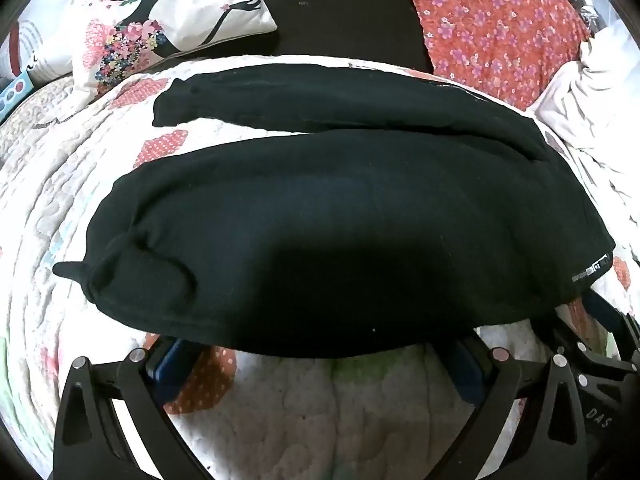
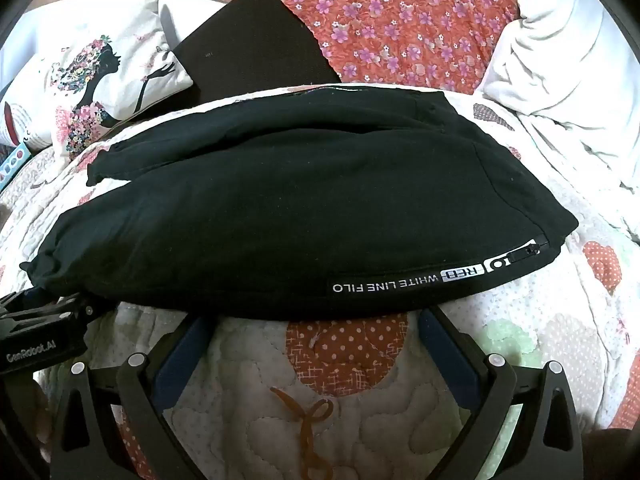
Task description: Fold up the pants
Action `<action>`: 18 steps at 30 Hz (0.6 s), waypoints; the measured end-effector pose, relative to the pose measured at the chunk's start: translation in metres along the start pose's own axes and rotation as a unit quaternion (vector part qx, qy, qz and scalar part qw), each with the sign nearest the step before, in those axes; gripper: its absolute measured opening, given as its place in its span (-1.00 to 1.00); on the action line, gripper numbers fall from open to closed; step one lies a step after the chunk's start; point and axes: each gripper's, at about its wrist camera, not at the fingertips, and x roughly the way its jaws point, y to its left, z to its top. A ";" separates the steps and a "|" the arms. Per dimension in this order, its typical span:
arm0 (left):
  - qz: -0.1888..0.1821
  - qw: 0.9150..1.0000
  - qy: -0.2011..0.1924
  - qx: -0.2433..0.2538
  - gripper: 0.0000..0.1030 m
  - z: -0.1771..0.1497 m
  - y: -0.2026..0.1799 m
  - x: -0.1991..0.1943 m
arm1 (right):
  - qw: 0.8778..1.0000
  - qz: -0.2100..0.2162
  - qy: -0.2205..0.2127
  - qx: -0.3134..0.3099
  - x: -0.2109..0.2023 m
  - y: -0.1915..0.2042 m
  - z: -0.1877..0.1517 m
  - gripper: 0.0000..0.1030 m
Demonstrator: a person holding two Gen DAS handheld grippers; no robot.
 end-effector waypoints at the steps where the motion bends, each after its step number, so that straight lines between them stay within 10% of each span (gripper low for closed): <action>1: 0.001 1.000 0.002 -0.001 1.00 0.001 0.000 -0.001 | 1.000 0.000 0.000 0.000 0.000 0.000 0.000 1.00; 18: 0.023 0.998 0.058 0.007 1.00 -0.019 -0.004 -0.014 | 0.997 0.046 0.061 -0.003 0.002 -0.007 0.006 1.00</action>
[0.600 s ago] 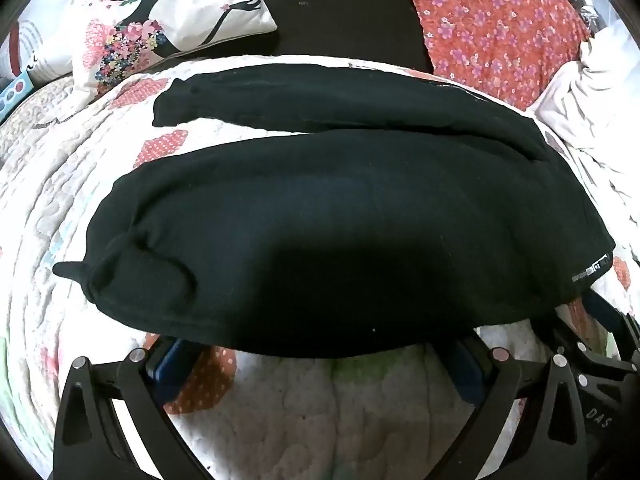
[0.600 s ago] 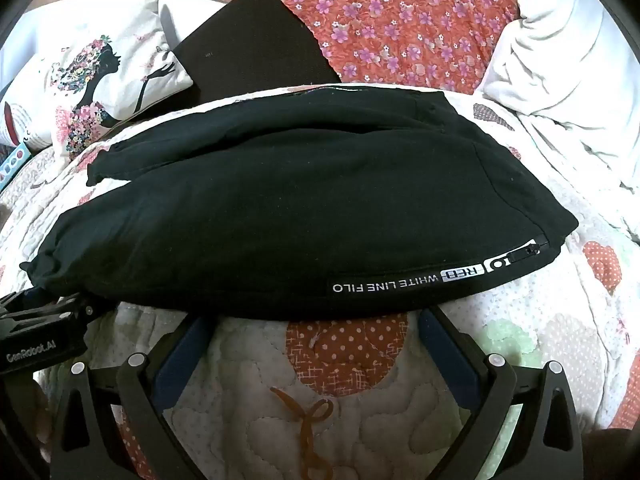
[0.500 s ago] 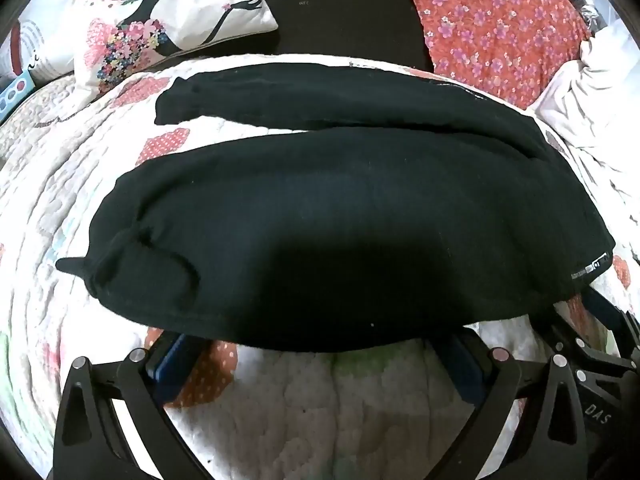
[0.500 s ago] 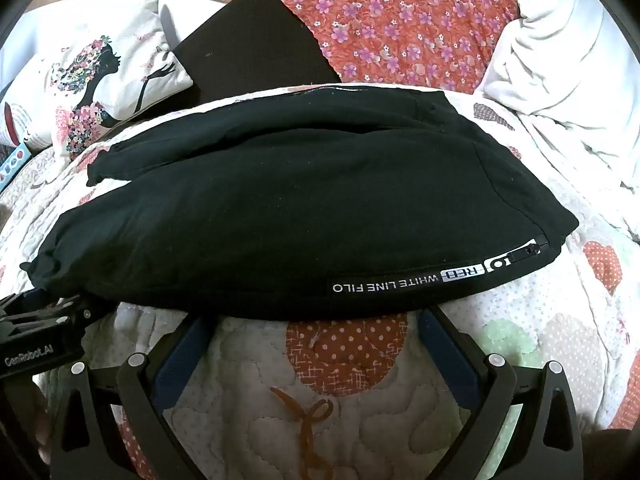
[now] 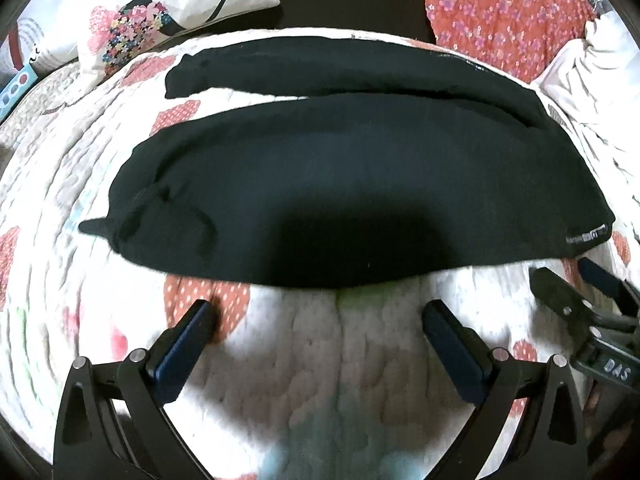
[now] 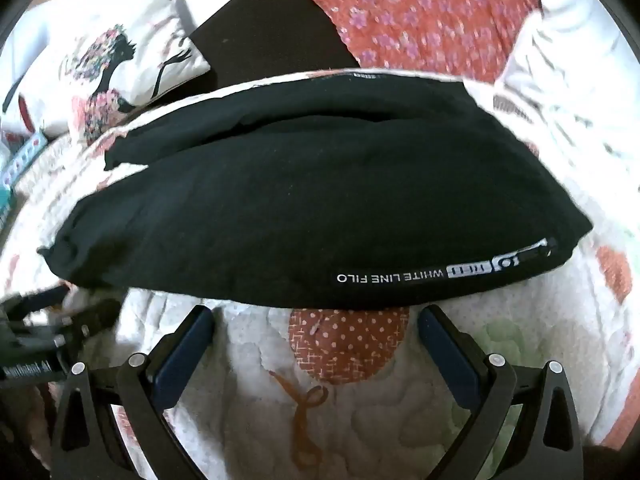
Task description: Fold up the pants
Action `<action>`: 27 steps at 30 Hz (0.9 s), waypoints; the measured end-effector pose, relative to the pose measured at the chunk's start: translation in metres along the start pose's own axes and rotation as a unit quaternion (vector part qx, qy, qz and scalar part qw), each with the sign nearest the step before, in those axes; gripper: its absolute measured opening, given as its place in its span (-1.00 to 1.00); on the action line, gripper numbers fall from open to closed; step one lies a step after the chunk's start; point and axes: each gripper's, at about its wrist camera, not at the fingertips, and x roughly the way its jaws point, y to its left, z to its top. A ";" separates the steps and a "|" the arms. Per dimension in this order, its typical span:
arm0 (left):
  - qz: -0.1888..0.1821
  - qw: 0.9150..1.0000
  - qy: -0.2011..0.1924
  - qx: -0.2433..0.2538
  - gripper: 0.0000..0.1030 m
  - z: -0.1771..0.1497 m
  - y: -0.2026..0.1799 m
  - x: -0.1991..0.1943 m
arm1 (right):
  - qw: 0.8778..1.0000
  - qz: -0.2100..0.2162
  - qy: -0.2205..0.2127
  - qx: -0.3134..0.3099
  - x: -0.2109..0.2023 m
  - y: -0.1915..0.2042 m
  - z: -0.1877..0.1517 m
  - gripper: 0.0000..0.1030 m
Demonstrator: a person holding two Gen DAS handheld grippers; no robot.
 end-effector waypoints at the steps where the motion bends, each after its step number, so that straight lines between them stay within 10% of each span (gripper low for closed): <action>1: 0.002 1.000 0.005 0.000 1.00 -0.001 0.001 -0.002 | 1.000 -0.012 0.023 -0.014 0.003 0.005 0.003 1.00; 21: 0.070 0.997 -0.025 0.027 0.98 -0.031 -0.001 -0.064 | 0.997 -0.033 0.056 -0.032 -0.029 0.017 -0.017 0.92; 27: 0.091 0.992 -0.090 0.020 0.98 -0.033 0.002 -0.120 | 0.994 -0.065 -0.009 -0.087 -0.075 0.039 -0.019 0.92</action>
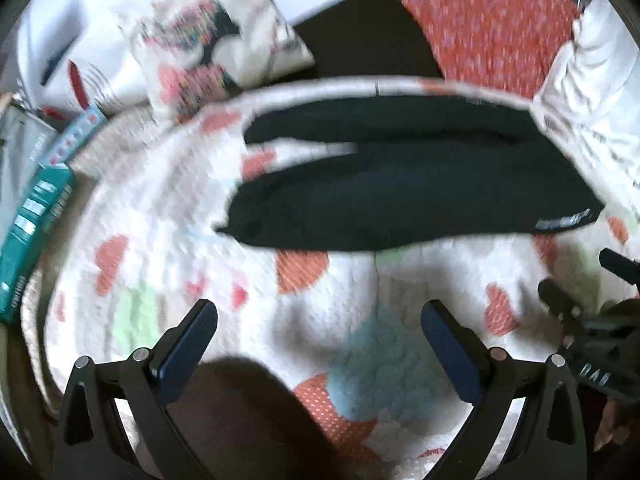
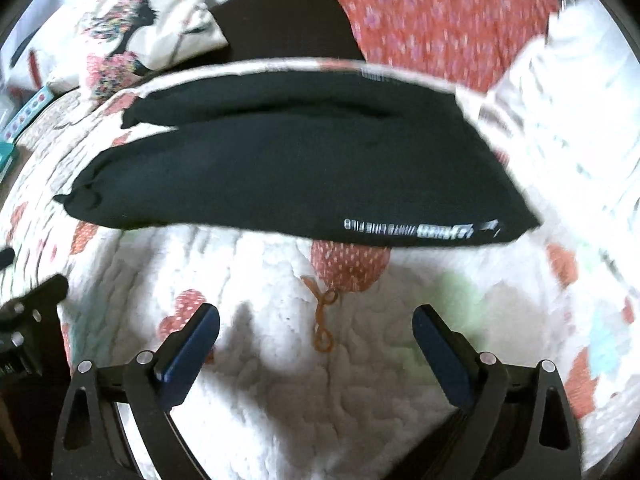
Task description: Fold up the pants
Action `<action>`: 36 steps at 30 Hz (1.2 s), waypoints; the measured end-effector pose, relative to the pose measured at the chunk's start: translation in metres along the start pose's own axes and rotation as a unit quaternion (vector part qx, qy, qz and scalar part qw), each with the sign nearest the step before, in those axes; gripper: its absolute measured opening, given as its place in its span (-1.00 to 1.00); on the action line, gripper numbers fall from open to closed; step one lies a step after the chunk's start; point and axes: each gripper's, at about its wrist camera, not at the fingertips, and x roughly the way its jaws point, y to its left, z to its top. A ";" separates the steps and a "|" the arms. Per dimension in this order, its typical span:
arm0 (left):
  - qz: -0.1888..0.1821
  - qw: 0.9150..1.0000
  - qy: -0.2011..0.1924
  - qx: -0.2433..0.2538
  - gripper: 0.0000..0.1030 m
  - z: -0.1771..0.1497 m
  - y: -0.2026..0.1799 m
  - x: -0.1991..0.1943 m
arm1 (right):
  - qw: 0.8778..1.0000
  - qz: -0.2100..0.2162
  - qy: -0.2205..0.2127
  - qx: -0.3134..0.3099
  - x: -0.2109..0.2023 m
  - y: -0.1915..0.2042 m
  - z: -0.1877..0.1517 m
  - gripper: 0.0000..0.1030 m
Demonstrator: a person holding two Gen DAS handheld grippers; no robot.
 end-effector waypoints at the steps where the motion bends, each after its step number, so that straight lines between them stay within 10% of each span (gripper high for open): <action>1: 0.004 1.000 -0.015 -0.002 0.98 0.004 0.002 -0.011 | 1.000 -0.006 -0.014 -0.010 -0.010 0.003 0.002 0.92; 12: 0.029 0.984 -0.178 0.008 0.99 0.053 0.001 -0.109 | 0.974 -0.024 -0.211 -0.081 -0.122 0.032 0.043 0.93; 23: -0.019 0.987 -0.157 0.003 0.99 0.067 -0.005 -0.134 | 0.964 -0.026 -0.259 -0.052 -0.159 0.003 0.076 0.94; 36: -0.034 0.993 -0.114 -0.010 0.99 0.076 -0.002 -0.117 | 0.975 0.004 -0.219 -0.019 -0.141 -0.004 0.081 0.94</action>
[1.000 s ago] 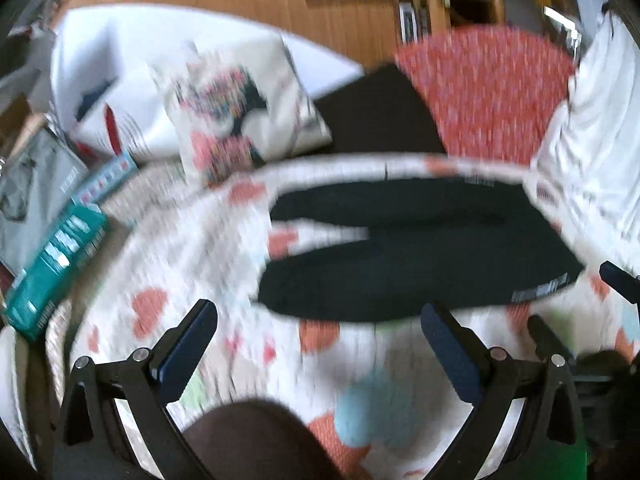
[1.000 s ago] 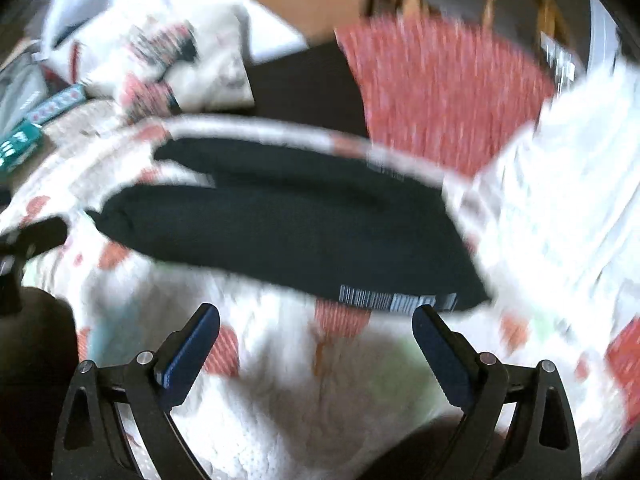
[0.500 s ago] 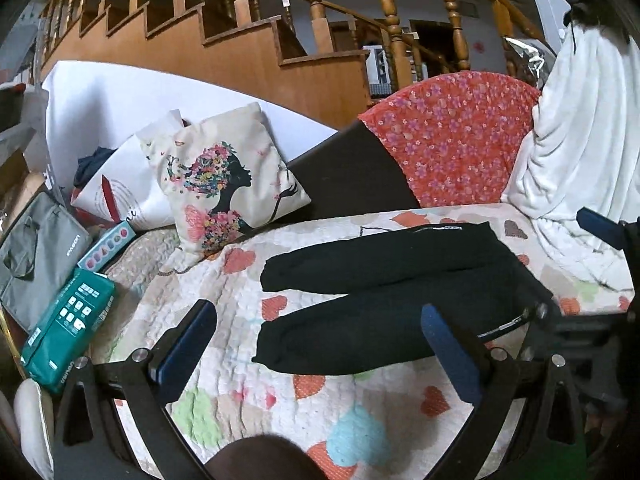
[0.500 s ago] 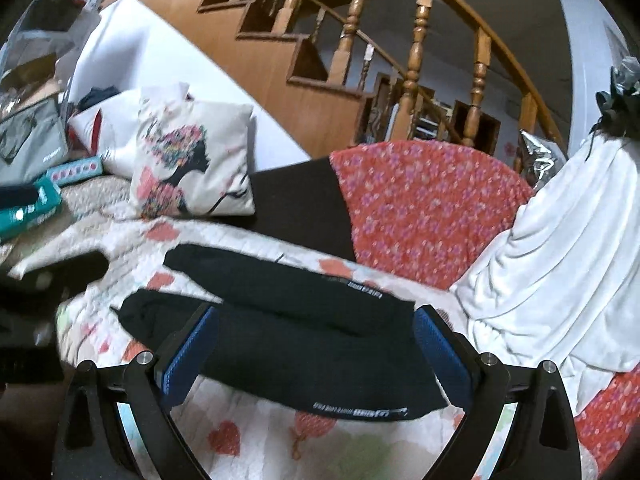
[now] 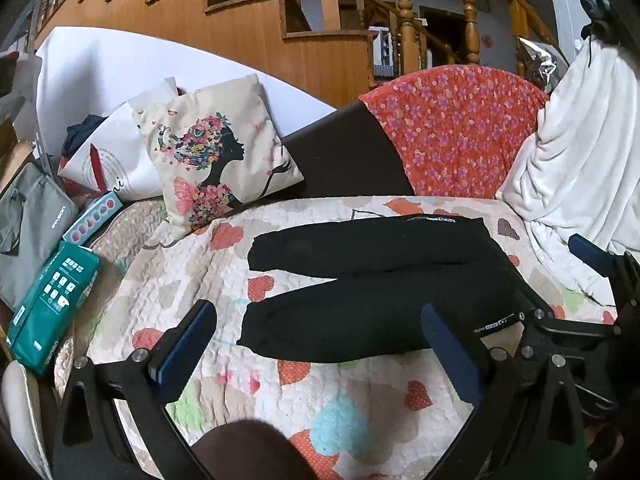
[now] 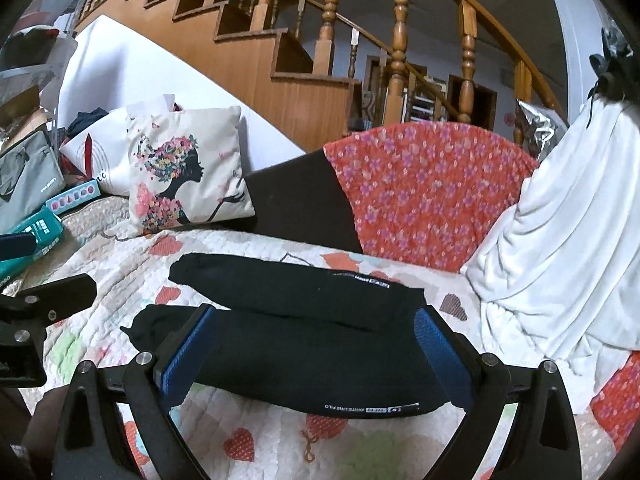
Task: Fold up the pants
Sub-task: 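Lower both grippers toward the waistband end of the black sweatpants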
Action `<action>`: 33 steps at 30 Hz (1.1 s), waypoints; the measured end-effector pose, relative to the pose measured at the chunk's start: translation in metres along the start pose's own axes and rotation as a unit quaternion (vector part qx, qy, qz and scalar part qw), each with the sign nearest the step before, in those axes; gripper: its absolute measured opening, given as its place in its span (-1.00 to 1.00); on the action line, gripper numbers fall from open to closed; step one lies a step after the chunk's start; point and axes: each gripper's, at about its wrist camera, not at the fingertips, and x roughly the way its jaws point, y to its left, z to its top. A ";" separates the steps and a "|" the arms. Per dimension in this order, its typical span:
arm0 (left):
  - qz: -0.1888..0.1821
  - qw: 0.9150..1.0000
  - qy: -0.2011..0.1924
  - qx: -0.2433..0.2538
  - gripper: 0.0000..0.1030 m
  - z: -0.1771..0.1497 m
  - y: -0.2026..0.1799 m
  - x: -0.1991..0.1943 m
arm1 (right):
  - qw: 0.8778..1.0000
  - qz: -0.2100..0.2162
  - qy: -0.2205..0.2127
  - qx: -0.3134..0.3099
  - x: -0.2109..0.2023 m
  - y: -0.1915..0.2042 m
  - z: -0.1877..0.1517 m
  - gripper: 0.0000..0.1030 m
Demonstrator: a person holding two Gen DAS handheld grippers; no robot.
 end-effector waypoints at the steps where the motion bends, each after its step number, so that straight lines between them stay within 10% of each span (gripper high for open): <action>1: -0.001 1.000 0.002 0.000 0.99 0.000 0.001 0.002 | 1.000 0.001 0.003 0.002 0.002 -0.001 -0.001 0.94; 33: 0.022 0.989 0.143 -0.020 0.99 -0.010 0.039 0.190 | 0.987 0.029 0.159 -0.012 0.187 -0.021 -0.023 0.94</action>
